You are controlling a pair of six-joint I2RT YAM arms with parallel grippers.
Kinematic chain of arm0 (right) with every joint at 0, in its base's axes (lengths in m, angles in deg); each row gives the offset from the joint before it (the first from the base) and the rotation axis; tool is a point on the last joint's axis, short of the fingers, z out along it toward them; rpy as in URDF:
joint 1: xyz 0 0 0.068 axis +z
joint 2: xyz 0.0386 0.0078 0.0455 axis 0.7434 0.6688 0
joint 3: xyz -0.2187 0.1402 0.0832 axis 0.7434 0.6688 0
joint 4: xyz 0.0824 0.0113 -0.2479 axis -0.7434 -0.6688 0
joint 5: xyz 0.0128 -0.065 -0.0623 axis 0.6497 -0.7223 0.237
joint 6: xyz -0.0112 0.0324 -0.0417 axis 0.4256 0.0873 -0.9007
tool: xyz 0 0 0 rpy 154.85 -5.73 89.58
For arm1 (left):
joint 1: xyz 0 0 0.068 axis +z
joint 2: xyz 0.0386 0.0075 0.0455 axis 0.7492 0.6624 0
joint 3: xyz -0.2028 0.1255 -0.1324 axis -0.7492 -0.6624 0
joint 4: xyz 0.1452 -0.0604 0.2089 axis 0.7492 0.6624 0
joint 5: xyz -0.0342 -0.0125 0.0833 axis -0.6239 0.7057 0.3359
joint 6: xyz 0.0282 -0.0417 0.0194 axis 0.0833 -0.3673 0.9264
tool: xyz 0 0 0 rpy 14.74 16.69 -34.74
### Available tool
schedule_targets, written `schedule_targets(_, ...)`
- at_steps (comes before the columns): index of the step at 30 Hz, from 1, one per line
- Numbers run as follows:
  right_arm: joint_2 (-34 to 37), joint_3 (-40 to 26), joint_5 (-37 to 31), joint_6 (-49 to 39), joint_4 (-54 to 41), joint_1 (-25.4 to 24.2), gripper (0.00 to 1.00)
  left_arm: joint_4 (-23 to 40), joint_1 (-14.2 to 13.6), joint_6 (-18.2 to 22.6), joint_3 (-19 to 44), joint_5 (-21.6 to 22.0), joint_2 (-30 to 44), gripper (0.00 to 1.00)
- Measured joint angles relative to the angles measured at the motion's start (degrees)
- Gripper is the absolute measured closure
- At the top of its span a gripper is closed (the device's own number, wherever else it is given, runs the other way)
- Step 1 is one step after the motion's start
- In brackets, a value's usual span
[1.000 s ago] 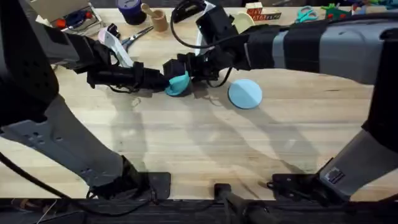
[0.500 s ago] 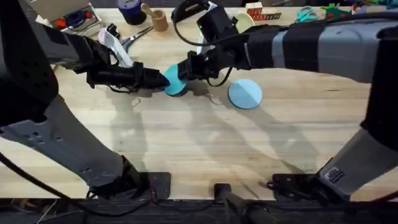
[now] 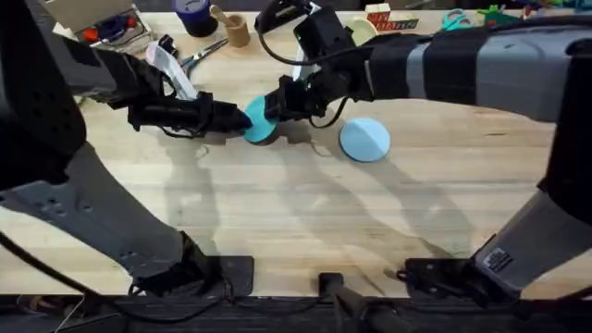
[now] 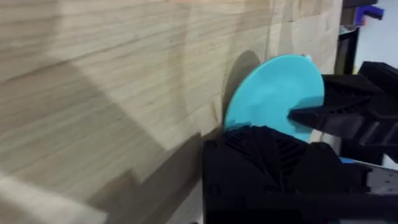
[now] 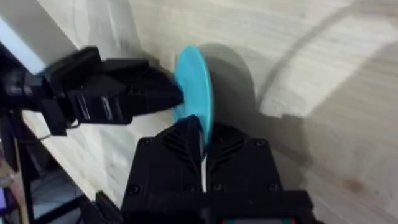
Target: Pick up the plates from the table one by one and place each into a slot on the dish rack.
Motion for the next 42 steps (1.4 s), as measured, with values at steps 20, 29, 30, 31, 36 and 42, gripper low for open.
schedule_targets(20, -23.44, -0.09, -1.73, -14.77, -17.32, -10.43, 0.972, 9.21, -0.9, -2.97, -0.51, 13.03, -36.32, 0.96)
schedule_targets(29, -34.5, -0.47, -3.55, -23.89, -27.34, -17.04, 0.972, 12.0, -9.94, -6.23, -0.09, 23.79, -50.42, 0.96)
schedule_targets(30, -34.87, -1.0, -4.51, -25.15, -29.49, -17.43, 0.972, 12.29, -11.53, -6.44, 0.19, 25.35, -51.57, 0.96)
schedule_targets(31, -35.04, -1.68, -5.54, -26.4, -31.45, -17.69, 0.972, 12.47, -13.04, -6.52, 0.52, 26.79, -52.54, 0.96)
schedule_targets(36, -34.96, -6.95, -11.97, -33.29, -38.15, -17.84, 0.972, 12.52, -20.53, -6.86, 2.76, 33.97, -55.17, 0.96)
schedule_targets(42, -34.96, -13.73, -18.98, -40.21, -41.68, -17.84, 0.972, 11.78, -27.19, -6.84, 4.56, 40.93, -55.18, 0.96)
